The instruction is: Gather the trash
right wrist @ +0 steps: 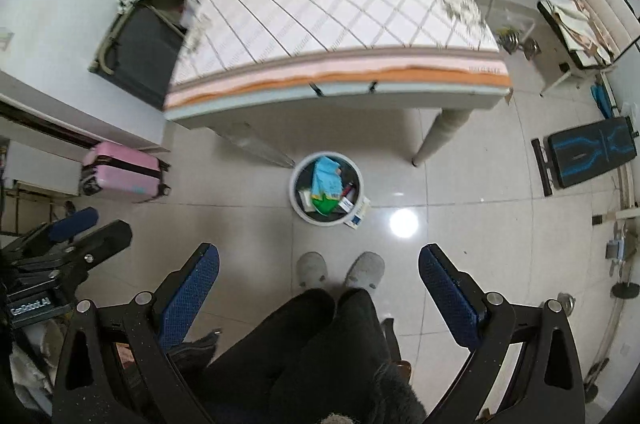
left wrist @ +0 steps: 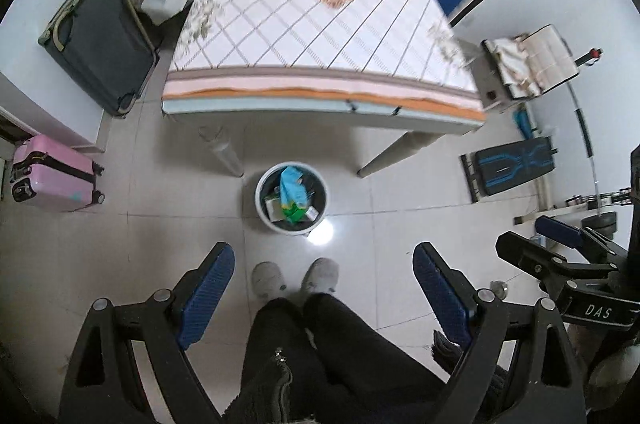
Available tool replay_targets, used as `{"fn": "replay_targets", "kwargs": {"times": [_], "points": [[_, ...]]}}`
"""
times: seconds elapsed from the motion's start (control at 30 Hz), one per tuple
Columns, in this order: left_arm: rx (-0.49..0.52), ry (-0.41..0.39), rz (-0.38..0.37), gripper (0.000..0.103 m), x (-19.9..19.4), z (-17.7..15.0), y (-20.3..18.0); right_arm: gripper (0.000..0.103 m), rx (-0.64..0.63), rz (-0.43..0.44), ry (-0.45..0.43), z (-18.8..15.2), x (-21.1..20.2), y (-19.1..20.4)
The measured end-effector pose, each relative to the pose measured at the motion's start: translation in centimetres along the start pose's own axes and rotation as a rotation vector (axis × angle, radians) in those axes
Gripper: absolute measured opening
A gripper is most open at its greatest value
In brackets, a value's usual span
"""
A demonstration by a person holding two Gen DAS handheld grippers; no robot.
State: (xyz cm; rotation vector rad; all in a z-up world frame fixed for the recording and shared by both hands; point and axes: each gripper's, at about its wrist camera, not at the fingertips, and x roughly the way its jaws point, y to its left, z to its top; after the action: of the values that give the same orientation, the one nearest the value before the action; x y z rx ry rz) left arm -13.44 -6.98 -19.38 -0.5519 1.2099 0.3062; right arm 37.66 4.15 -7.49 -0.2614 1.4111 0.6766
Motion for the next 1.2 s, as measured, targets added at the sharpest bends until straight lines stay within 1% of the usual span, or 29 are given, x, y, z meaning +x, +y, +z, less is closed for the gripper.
{"fn": "replay_targets", "kwargs": {"times": [0.13,0.23,0.37,0.4,0.47,0.5,0.53,0.77,1.2], "points": [[-0.011,-0.035,-0.033,0.091,-2.7,0.1,-0.1,0.101,-0.006,0.041,-0.023,-0.3,-3.5,1.0],[-0.016,-0.063,-0.049,0.091,-4.6,0.1,0.0,0.101,-0.016,0.075,-0.032,-0.8,-5.3,1.6],[-0.023,-0.099,-0.063,0.091,-6.7,0.0,0.0,0.101,-0.031,0.125,-0.029,-1.2,-6.0,2.3],[-0.024,-0.108,-0.064,0.091,-7.1,0.0,0.1,0.102,-0.035,0.135,-0.028,-1.3,-6.0,2.5],[-0.024,-0.118,-0.069,0.092,-7.5,-0.1,0.2,0.103,-0.039,0.152,-0.023,-1.4,-6.2,2.7],[-0.026,-0.122,-0.071,0.099,-7.8,-0.2,0.2,0.103,-0.040,0.162,-0.022,-1.5,-6.1,2.8],[-0.028,-0.130,-0.077,0.103,-8.0,-0.3,0.2,0.103,-0.040,0.165,-0.020,-1.5,-6.1,2.9],[-0.041,-0.149,-0.088,0.103,-8.8,-0.6,0.7,0.103,-0.060,0.174,-0.024,-1.5,-6.5,3.6],[-0.024,-0.150,-0.098,0.103,-9.1,-0.9,-0.4,0.103,-0.069,0.178,-0.011,-1.6,-6.8,3.2]]}}
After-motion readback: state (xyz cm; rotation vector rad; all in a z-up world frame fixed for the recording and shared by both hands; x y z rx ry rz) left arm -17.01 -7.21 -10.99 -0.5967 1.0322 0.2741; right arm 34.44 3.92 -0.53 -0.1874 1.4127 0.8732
